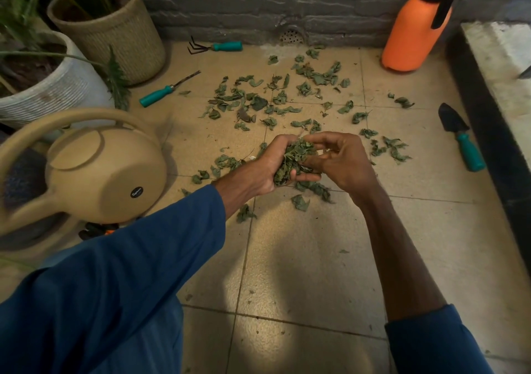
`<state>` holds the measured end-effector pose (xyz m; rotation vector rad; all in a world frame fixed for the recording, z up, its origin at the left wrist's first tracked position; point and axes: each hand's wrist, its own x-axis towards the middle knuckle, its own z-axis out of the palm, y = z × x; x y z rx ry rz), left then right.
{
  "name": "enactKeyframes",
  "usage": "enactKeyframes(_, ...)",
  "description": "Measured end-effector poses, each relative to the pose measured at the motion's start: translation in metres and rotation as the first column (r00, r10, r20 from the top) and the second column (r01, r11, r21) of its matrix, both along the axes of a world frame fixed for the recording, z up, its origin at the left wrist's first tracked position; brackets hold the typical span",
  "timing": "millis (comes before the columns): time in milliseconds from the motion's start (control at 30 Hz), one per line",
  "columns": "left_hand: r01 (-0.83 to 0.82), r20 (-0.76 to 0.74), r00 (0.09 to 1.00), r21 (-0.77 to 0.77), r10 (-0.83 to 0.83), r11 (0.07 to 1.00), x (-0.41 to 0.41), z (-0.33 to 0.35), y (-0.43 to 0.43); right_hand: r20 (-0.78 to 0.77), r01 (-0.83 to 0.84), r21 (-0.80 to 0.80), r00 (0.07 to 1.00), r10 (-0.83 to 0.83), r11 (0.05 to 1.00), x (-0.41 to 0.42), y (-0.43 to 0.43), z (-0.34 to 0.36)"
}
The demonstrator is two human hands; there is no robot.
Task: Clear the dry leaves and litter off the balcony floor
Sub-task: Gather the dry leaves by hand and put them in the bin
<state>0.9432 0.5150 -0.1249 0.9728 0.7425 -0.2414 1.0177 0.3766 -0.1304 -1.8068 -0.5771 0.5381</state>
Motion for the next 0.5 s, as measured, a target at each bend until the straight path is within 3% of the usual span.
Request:
enactKeyframes(167,-0.057,-0.002,0.998,-0.014,0.057,0.998,0.002,-0.006,0.004,-0.098,-0.002,0.082,0.995,0.010,0.997,-0.003,0.000,0.004)
enactKeyframes(333,-0.081,-0.017,0.997,0.068,0.082,0.994,0.003,-0.011,0.010,0.131,0.027,-0.089,0.991,-0.015,0.996,0.002,0.004,-0.009)
enactKeyframes(500,0.018,0.013,1.000,0.108,-0.020,0.994,0.002,-0.009,0.008,0.076,0.048,-0.111,0.996,-0.040,0.993,0.005,0.004,-0.006)
